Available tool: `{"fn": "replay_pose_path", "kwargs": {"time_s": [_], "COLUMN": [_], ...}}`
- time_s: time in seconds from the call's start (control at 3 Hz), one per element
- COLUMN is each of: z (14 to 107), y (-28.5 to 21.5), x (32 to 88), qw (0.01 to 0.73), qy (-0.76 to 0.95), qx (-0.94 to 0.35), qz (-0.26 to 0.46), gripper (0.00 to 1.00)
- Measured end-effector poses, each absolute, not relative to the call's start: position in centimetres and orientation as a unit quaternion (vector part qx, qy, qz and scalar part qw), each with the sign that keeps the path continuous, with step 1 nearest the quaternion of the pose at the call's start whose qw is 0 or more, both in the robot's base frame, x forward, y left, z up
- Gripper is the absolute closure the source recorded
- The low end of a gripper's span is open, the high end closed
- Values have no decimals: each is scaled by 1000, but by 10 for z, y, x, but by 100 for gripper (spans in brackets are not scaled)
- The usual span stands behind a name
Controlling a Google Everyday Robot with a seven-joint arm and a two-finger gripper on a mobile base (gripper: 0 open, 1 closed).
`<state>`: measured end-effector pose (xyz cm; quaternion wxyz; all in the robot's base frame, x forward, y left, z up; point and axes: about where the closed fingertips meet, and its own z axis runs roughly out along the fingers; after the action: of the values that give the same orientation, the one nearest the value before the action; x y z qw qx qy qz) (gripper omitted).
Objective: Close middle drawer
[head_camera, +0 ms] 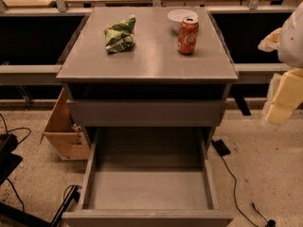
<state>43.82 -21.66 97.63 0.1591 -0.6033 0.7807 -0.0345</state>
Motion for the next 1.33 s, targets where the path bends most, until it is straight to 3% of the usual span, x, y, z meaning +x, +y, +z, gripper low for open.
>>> {"fn": "replay_pose_path", "kwargs": {"time_s": [0.67, 1.0, 1.33], "z": [949, 901, 811], "y": [-218, -216, -214], "x": [430, 408, 388], "qw": [169, 195, 194], "qy": [786, 803, 832], "qx": [-594, -564, -519], "qz": [-20, 3, 15], "gripper": [0, 18, 49]}}
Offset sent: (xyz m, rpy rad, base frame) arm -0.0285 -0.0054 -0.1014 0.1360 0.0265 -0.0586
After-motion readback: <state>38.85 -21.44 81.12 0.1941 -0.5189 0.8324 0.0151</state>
